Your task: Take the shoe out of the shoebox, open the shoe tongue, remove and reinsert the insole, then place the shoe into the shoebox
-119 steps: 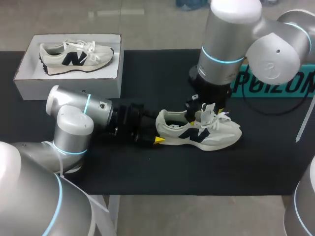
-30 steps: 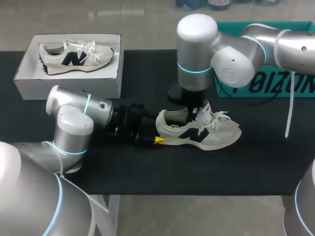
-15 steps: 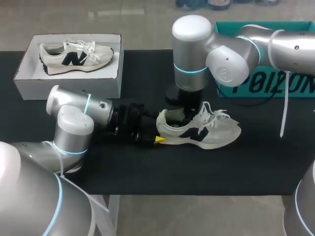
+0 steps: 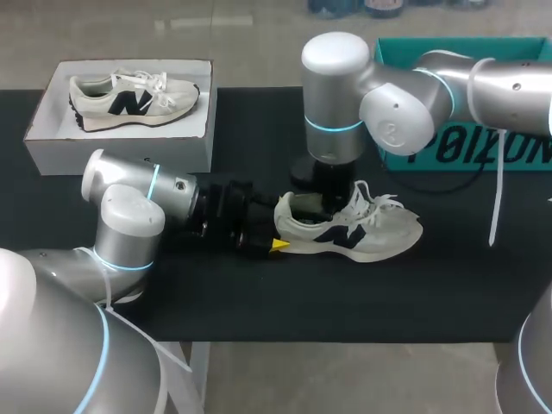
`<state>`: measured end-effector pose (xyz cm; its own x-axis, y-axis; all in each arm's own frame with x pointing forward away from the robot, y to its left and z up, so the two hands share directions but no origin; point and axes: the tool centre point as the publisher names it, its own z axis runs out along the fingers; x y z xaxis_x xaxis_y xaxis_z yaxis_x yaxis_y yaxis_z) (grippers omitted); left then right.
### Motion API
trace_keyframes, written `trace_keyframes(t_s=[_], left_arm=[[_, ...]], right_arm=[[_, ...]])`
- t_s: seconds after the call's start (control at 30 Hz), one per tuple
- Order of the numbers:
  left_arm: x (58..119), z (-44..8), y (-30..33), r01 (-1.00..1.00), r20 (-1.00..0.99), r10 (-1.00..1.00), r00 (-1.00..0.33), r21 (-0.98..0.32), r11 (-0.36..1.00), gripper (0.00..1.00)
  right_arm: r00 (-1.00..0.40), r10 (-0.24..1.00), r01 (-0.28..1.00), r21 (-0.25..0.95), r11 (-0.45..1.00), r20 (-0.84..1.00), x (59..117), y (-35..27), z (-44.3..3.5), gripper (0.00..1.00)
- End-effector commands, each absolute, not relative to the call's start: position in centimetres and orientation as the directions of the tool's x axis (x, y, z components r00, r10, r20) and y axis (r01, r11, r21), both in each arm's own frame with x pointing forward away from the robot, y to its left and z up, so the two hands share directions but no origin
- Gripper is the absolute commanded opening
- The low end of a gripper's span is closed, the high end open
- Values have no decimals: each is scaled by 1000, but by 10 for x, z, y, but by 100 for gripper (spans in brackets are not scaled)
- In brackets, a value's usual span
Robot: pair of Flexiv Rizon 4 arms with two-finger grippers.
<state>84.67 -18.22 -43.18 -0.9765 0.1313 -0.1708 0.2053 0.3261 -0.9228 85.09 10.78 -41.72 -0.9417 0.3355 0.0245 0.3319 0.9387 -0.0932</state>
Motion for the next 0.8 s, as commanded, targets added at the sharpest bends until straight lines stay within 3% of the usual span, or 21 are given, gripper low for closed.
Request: trace_keyframes(t_s=[0.03,0.1,0.17,0.23,0.8], left_arm=[[846,-435,-185,208,-173,133,-976,-922,328,0],[846,-435,-185,208,-173,133,-976,-922,328,0],[846,-435,-185,208,-173,133,-976,-922,328,0],[846,-435,-185,208,-173,133,-976,-922,328,0],[846,-435,-185,208,-173,133,-976,-922,328,0]], right_arm=[[-943,331,326,-102,940,42,850,112,-444,53],[-942,330,323,-104,941,56,848,113,-451,49],[-942,329,320,-108,941,66,844,115,-456,38],[-941,330,319,-127,939,75,841,117,-461,0],[-932,355,345,-120,931,69,835,115,-433,0]])
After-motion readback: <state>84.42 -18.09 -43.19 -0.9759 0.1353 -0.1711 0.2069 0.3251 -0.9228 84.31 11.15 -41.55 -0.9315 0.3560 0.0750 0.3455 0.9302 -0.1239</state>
